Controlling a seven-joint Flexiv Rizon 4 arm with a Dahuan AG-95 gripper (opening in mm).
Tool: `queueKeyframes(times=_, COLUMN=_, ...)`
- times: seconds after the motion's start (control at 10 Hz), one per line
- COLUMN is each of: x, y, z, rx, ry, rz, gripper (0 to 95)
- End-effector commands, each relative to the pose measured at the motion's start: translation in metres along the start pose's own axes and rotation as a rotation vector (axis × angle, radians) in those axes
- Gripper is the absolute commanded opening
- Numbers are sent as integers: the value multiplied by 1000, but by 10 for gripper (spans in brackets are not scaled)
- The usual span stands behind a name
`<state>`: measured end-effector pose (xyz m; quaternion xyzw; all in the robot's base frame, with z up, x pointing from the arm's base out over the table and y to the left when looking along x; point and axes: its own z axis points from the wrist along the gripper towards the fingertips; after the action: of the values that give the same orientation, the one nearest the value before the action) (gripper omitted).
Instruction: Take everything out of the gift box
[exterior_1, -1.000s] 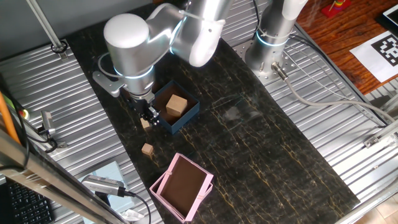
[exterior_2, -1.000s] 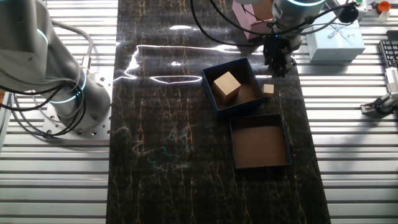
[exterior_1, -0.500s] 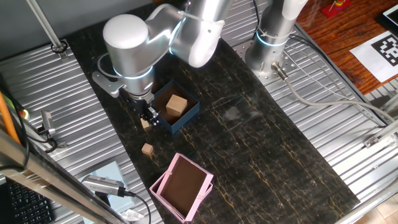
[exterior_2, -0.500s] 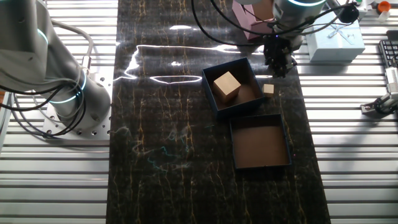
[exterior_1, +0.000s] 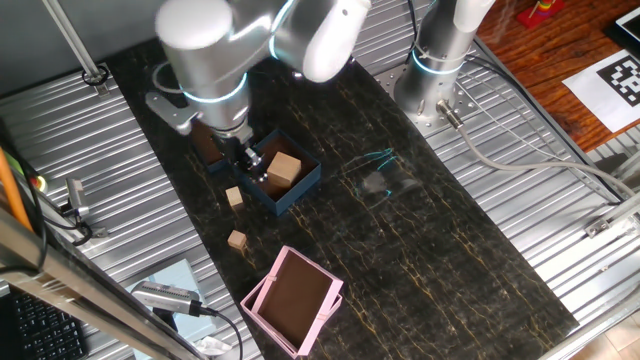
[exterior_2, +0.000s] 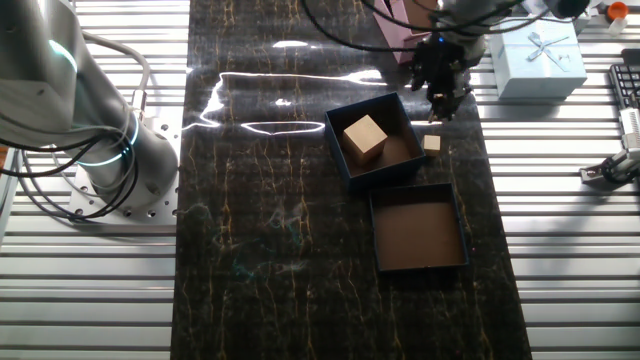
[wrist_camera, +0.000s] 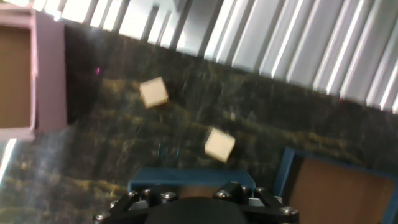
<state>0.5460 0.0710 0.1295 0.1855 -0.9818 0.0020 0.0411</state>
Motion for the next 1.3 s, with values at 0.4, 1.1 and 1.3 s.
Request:
queueKeyframes(times=0.4, x=28, y=6, z=16, rx=-6, ry=-3, rz=-99, gripper=570)
queueKeyframes(times=1.1, x=70, y=8, z=38, rx=-14, ry=-7, rz=-232, gripper=570)
queueKeyframes(times=1.3, x=73, y=11, z=45, rx=-11, ry=-8, rz=-252, gripper=570)
